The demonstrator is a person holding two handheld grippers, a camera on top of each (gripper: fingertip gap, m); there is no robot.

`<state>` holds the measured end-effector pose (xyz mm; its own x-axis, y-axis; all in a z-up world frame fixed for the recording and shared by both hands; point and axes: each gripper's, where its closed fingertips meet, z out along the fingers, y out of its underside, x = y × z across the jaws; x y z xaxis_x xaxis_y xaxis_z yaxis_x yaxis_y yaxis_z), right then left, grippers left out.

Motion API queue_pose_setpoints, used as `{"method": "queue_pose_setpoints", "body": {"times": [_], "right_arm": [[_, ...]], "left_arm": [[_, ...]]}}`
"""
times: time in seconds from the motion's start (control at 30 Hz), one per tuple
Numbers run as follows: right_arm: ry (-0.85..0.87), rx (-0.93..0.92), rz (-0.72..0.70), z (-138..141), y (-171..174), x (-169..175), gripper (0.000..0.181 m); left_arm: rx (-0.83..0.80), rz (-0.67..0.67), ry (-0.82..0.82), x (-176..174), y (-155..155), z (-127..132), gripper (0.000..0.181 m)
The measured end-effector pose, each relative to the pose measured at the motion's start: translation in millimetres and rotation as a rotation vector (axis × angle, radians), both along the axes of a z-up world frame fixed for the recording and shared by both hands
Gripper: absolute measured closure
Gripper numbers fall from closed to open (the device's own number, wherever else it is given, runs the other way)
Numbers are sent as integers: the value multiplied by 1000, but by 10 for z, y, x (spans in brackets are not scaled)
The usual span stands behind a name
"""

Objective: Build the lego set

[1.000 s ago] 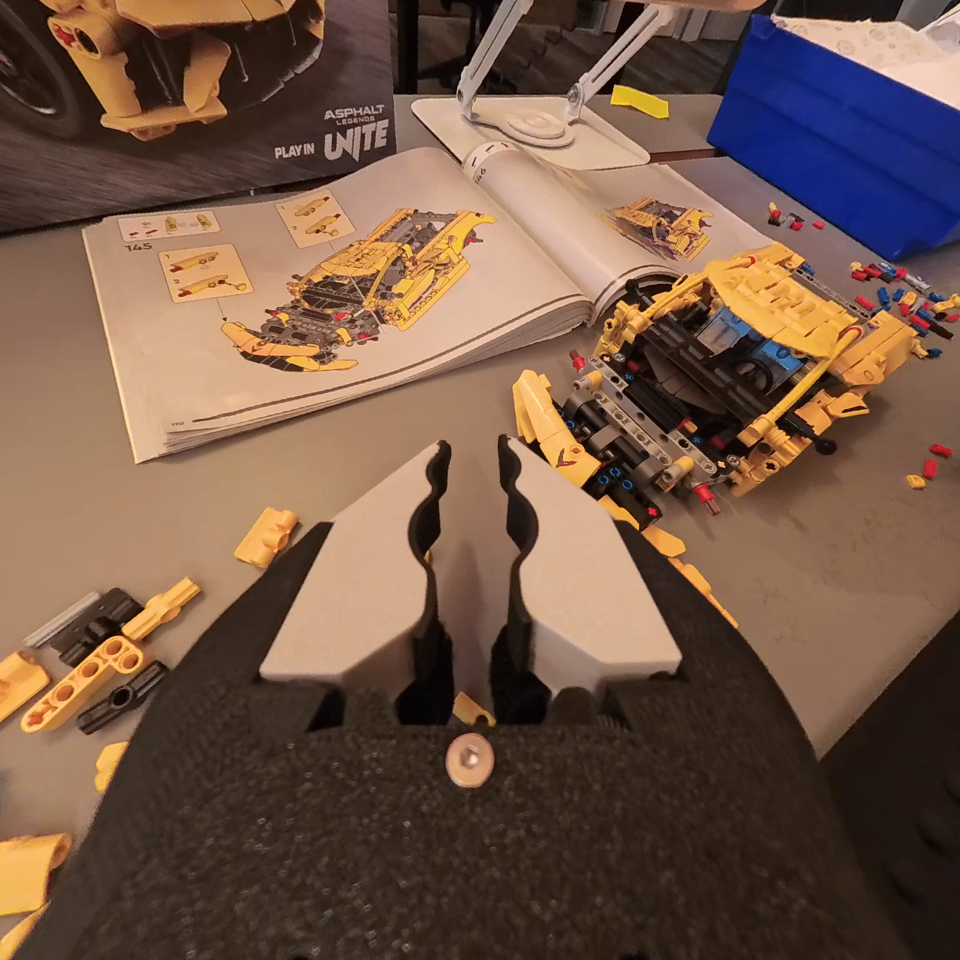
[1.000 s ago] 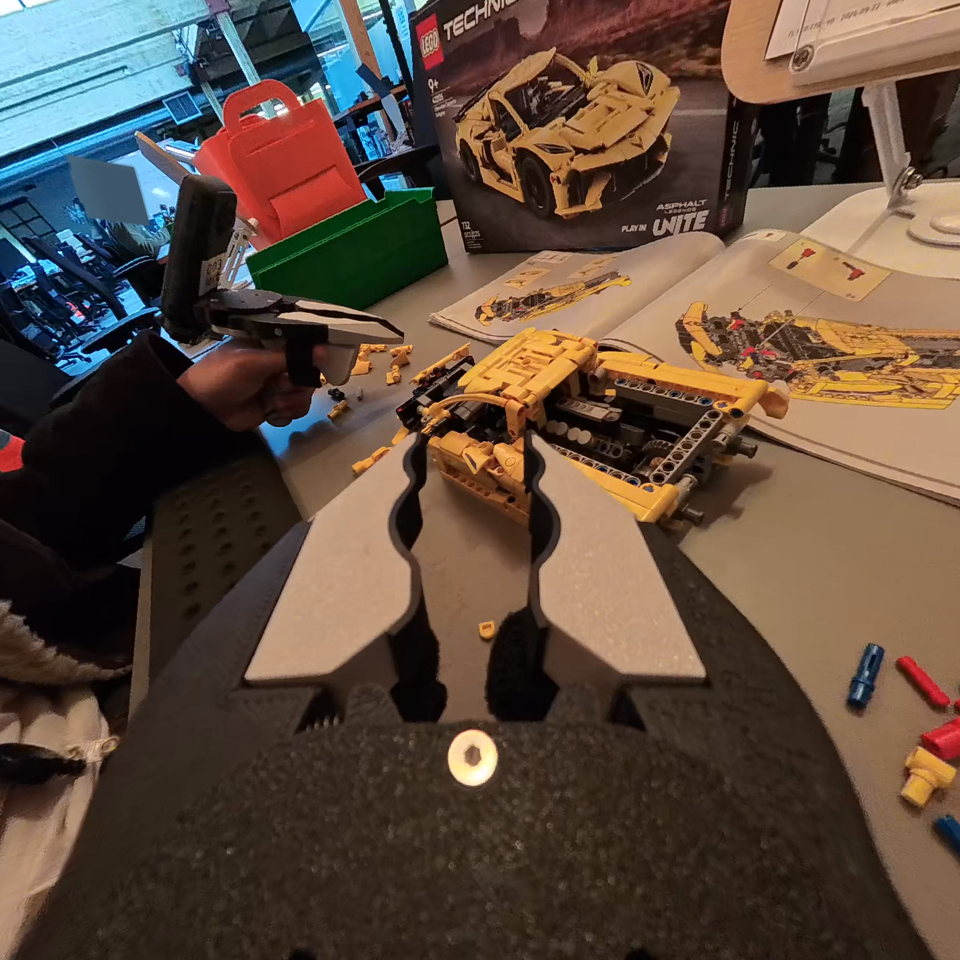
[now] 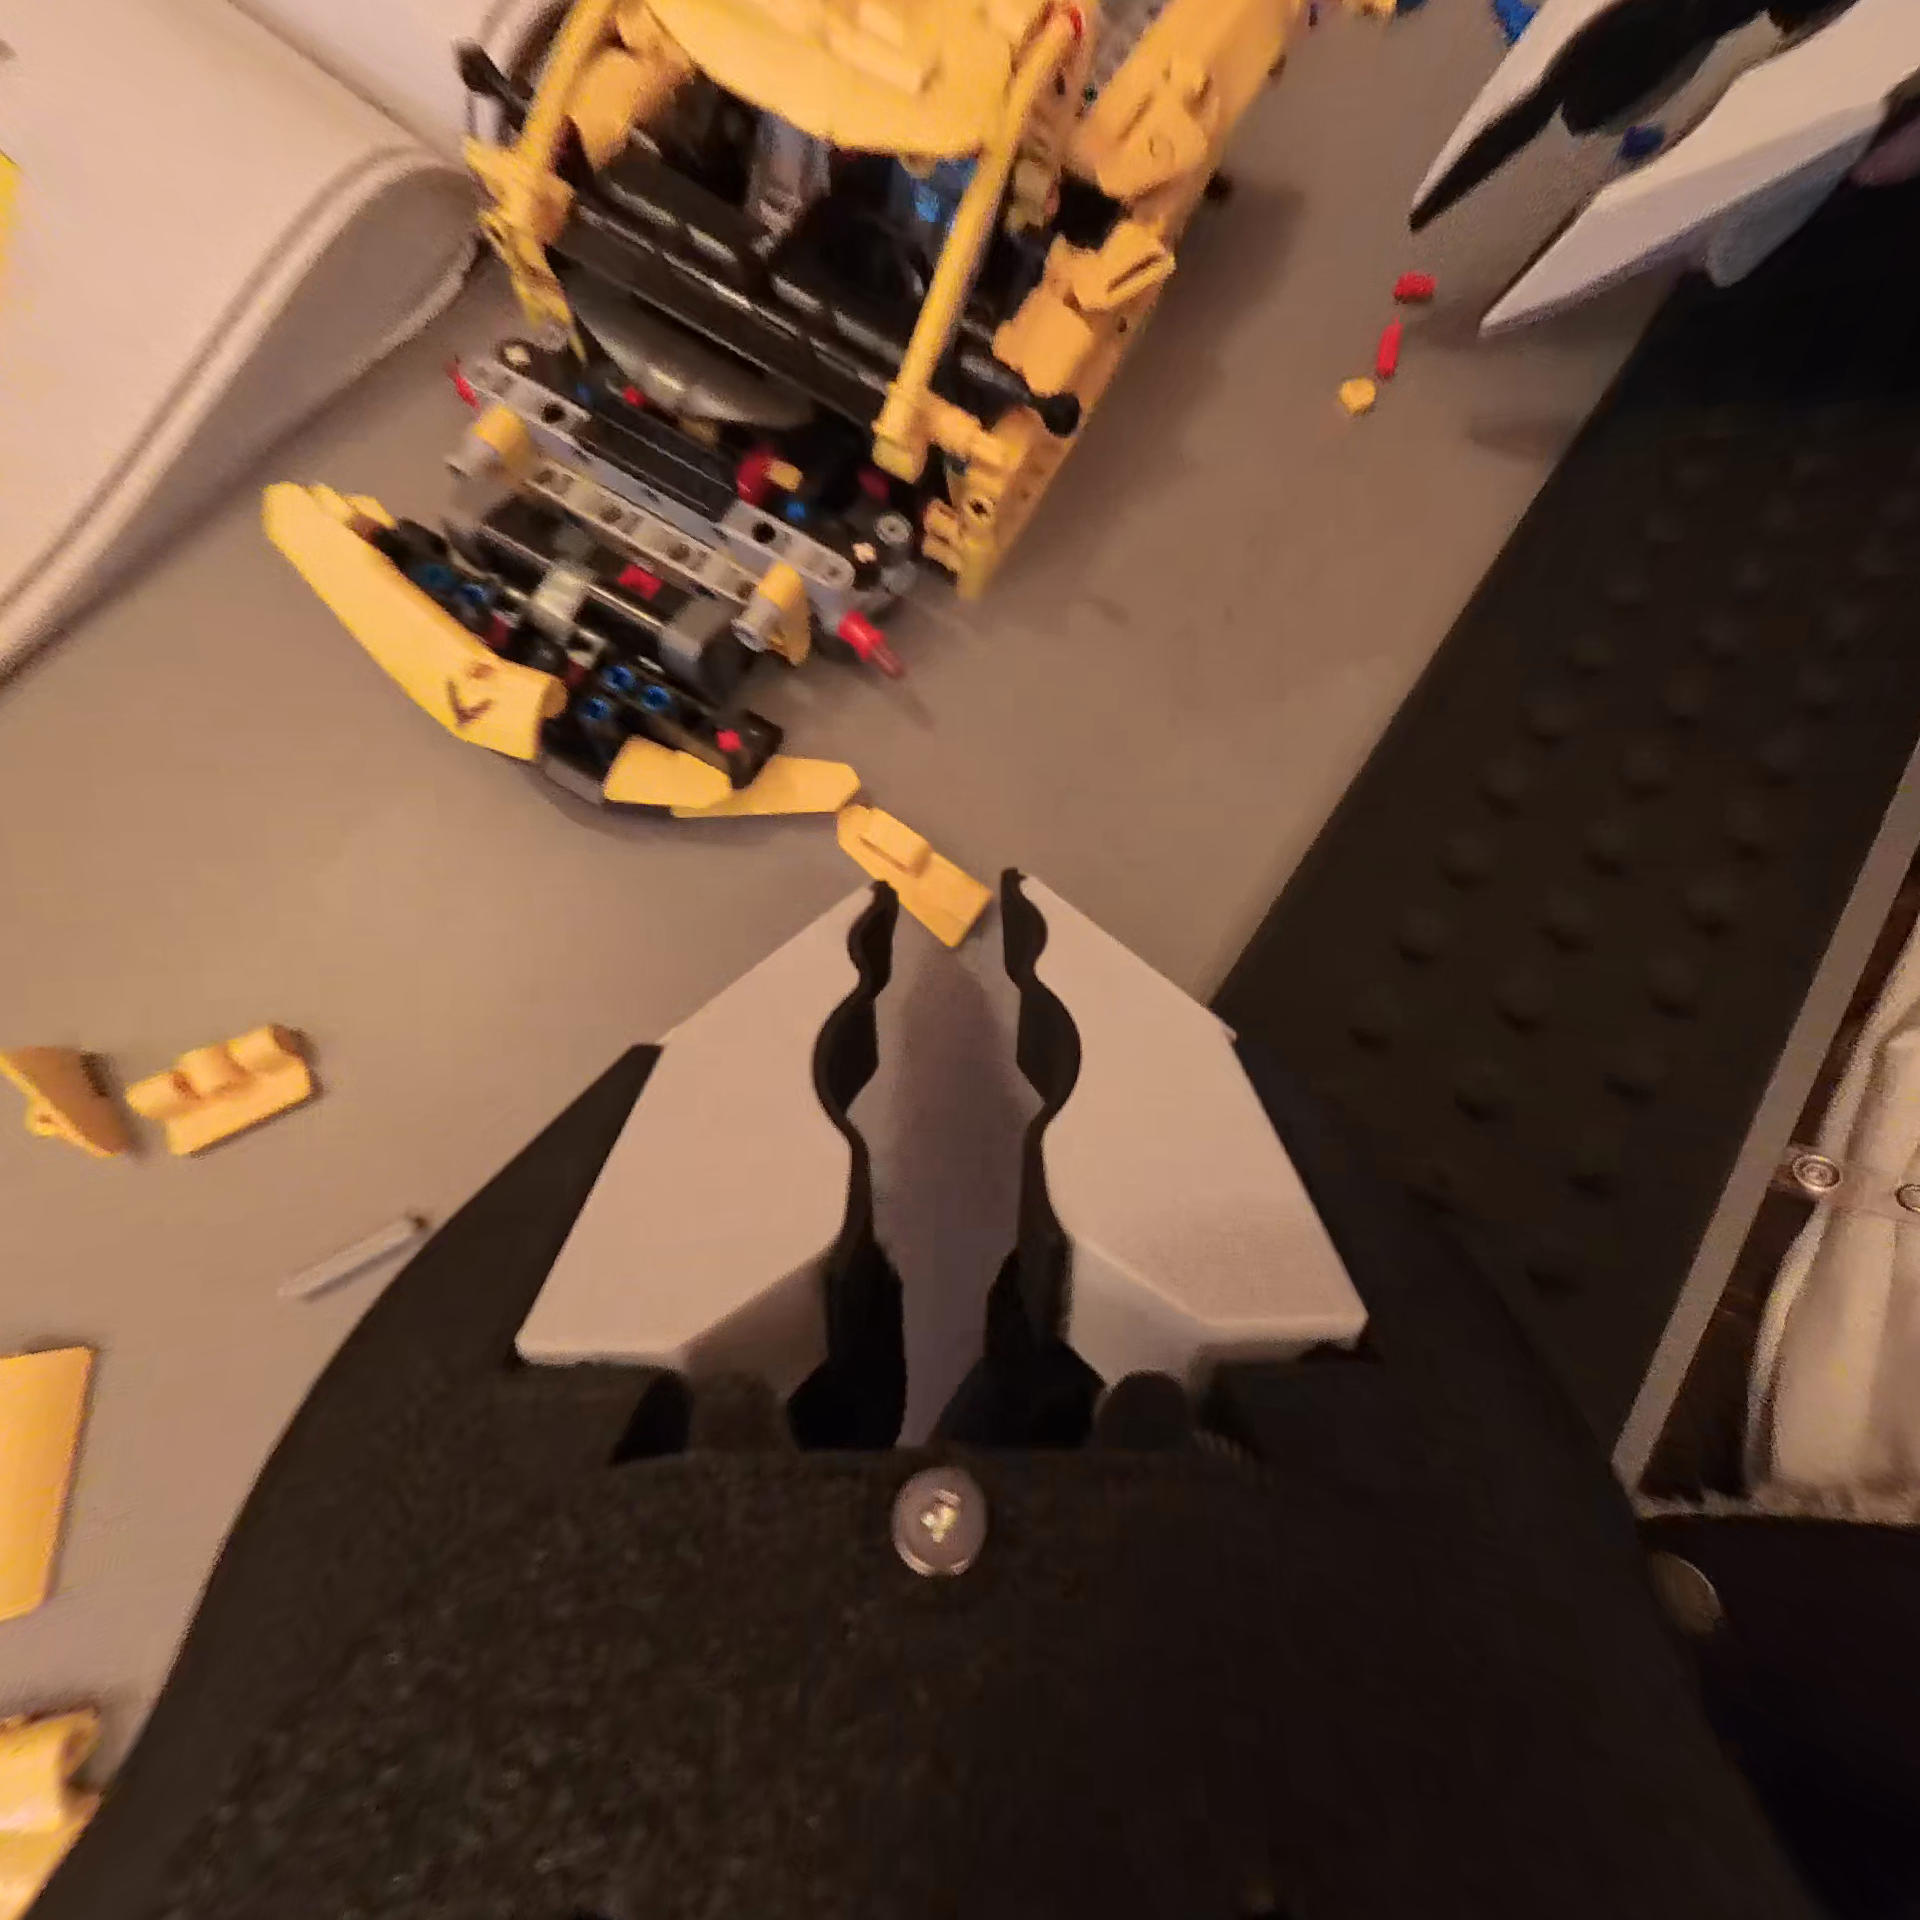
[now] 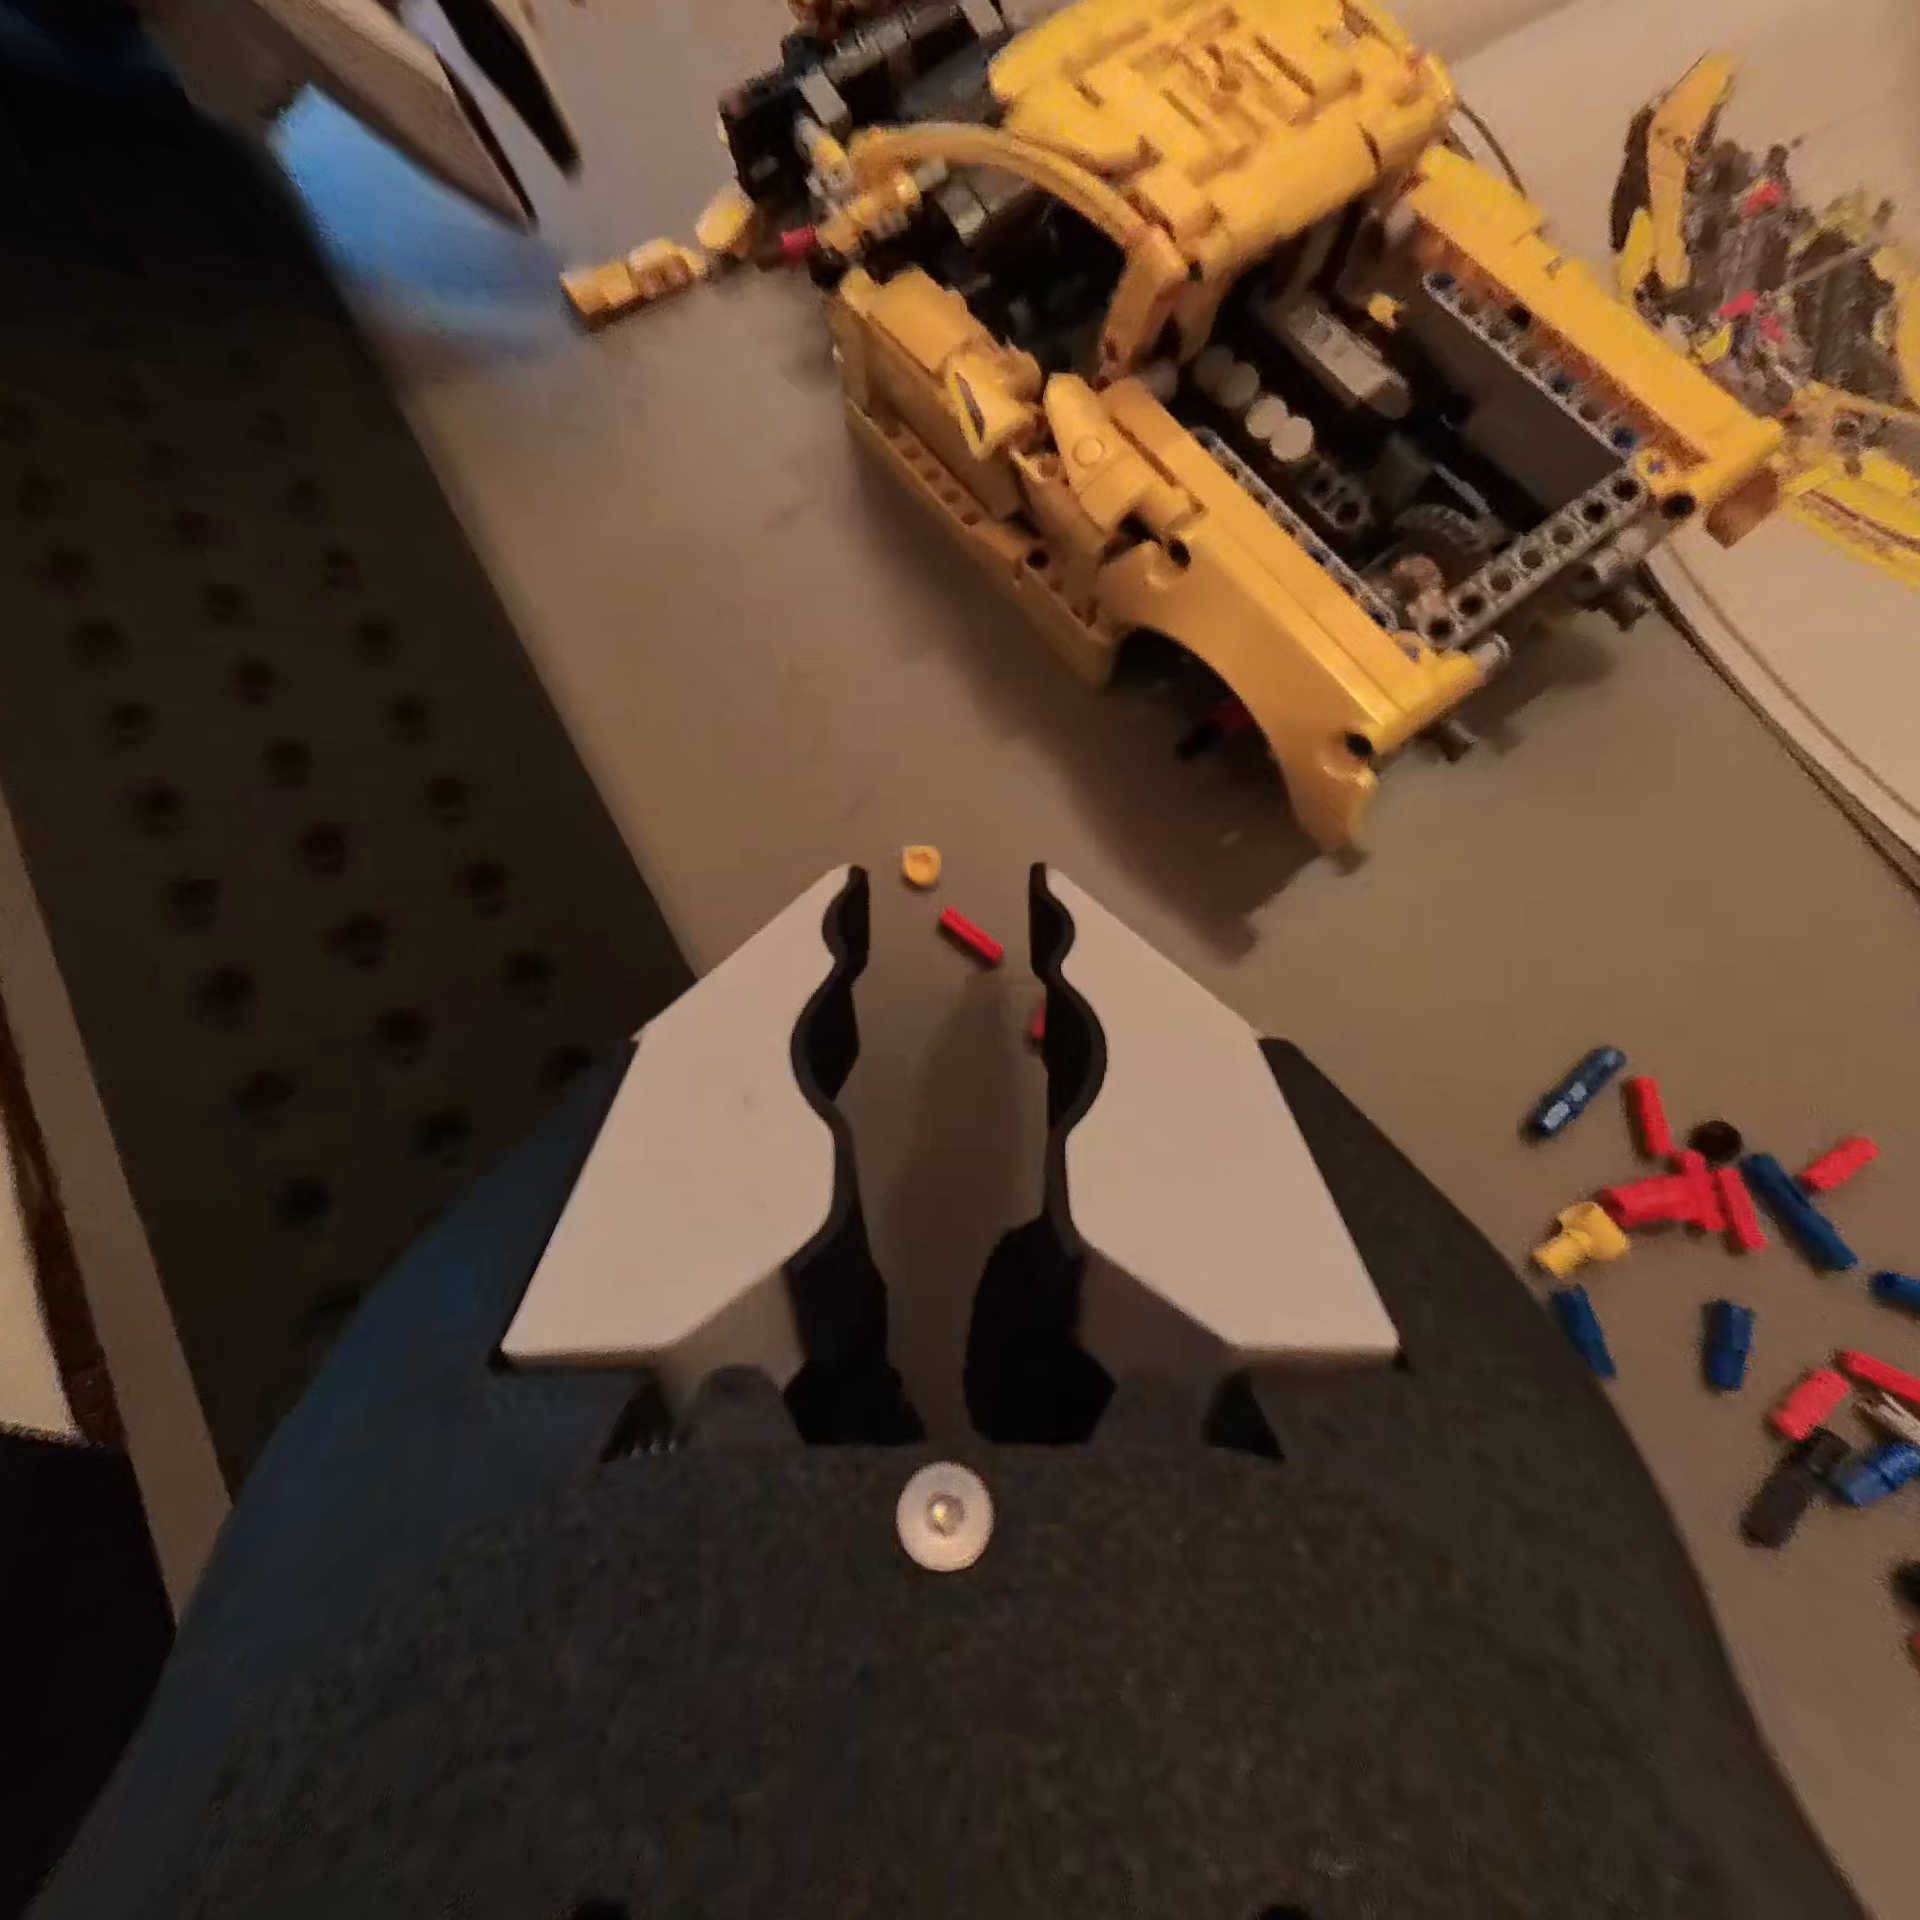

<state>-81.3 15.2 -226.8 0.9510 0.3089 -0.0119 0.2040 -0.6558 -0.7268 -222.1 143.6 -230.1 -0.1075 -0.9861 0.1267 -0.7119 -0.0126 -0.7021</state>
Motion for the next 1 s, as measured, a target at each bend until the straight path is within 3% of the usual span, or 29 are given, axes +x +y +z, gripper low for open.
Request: {"method": "queue_pose_setpoints", "body": {"times": [0.13,0.27,0.4,0.57,0.73,0.93,1.0], "right_arm": [[70,64,25,131,140,-193,152],[30,56,36,54,167,-257,152],[18,58,50,33,200,-321,152],[158,82,96,130,272,-597,153],[169,78,171,151,274,-813,162],[175,203,151,325,450,-919,143],[145,249,132,366,518,-921,140]], "left_arm": [[-5,30,56,59,-58,-120,158],[-11,95,93,100,-42,-174,159],[25,134,118,99,-18,-187,169],[17,88,106,148,-198,-169,181],[-86,19,-11,297,-459,39,181],[-296,0,-324,500,-574,635,181],[-298,3,-365,511,-568,719,181]]}}
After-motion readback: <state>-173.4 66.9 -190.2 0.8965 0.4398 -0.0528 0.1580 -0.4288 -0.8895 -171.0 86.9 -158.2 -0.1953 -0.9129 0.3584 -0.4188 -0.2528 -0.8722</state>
